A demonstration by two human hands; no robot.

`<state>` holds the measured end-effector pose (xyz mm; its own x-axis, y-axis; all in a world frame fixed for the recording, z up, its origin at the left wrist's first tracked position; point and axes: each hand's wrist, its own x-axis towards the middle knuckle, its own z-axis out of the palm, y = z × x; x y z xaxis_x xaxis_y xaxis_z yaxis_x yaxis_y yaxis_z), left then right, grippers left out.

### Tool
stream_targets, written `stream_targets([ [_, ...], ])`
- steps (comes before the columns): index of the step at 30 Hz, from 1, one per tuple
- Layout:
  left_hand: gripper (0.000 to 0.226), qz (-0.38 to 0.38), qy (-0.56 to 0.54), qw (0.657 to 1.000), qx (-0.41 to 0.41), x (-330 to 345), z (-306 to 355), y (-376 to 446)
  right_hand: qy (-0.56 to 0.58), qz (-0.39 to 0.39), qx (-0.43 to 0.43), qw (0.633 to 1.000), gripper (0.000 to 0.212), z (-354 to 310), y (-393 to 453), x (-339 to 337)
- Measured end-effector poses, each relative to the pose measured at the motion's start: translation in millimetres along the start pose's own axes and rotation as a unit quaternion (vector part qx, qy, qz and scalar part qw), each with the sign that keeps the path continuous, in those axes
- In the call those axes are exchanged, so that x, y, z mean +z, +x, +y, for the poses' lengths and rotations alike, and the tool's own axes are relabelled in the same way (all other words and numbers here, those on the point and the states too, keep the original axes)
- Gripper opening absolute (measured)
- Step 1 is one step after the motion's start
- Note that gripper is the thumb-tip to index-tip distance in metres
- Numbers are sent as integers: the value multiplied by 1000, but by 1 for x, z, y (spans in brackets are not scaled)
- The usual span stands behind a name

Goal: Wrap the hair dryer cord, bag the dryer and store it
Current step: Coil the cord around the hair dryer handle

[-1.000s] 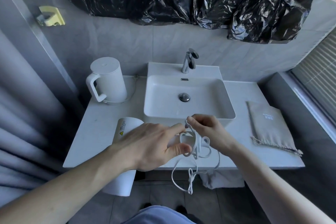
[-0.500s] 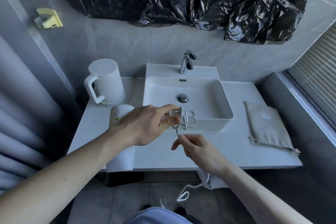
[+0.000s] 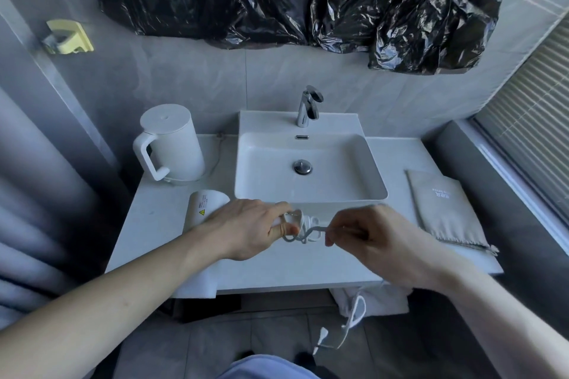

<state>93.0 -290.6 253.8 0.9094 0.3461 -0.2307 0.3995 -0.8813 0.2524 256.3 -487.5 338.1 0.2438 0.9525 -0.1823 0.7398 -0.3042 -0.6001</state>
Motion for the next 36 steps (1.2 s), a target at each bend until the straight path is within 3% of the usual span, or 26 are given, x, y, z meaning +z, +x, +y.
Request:
stream_targets([
  [4,44,-17,12,1000,17,5,8,-7,-25,55,-22,998,13,2,15,-23],
  [10,52,-11,4,998,57,3,17,-25,105,118,-29,987,17,39,66,-27],
  [20,49,109,-78,989,58,-16,16,-29,340,68,27,937,31,56,87,74],
  [25,62,122,-126,984,30,-14,2,-23,322,48,92,941,49,46,76,95],
  [28,69,118,-210,970,30,-11,-3,-14,297,36,90,950,49,44,71,98],
  [32,62,110,-237,965,12,-11,-8,-1,217,5,81,973,63,37,53,92],
  [36,49,82,-214,973,-12,-12,-10,7,137,-47,73,987,49,28,29,73],
])
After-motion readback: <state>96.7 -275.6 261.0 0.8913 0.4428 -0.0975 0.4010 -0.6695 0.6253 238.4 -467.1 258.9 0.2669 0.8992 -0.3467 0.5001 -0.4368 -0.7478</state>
